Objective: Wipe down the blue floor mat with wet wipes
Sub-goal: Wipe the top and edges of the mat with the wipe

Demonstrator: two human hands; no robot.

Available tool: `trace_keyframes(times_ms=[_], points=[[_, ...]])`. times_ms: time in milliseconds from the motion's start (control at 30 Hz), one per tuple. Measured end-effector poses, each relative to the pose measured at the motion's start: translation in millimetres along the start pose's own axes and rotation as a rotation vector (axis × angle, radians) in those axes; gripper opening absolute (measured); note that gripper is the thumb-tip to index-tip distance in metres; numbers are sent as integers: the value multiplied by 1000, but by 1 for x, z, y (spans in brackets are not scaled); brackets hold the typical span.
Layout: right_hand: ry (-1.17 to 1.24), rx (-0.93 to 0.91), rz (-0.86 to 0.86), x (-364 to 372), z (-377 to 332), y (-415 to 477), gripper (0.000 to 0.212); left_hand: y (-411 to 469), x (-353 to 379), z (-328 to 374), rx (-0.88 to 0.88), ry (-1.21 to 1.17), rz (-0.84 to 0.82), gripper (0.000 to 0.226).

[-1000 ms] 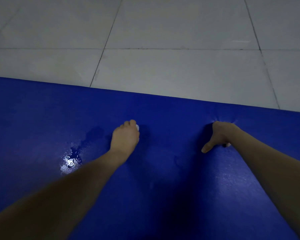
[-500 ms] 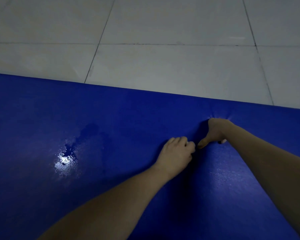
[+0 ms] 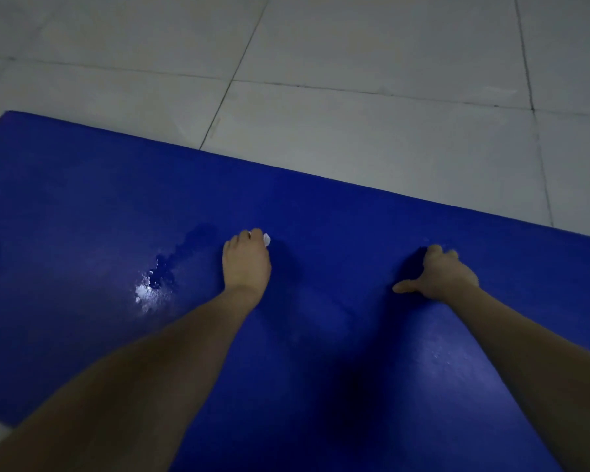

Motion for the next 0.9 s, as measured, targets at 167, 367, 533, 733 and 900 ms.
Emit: trace_keyframes(times_ms=[167,367,533,733,900], points=[[112,27,-147,46,24,-46,119,-26,-7,26,-110,-261,-108,35],[-254,-90,-229,77,10,-89,131,-93,-2,133,299,-333,-301,30],[-296,-142,-249,71,0,-80,124,-124,15,193,614,-207,-259,18],[-304,-113,-241,72,7,-76,135,-92,21,120,658,53,-152,12],[-307,-117,-234,70,4,-76,132,-44,0,22,465,212,-101,19]])
Point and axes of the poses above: each hand's wrist, its own y-axis towards the middle knuckle, its own x-axis out of the palm, z = x × y, the point moved 6 cm from there along y, towards the middle knuckle, and after that the axes turned 4 degrees about x, right-handed, at the moved point
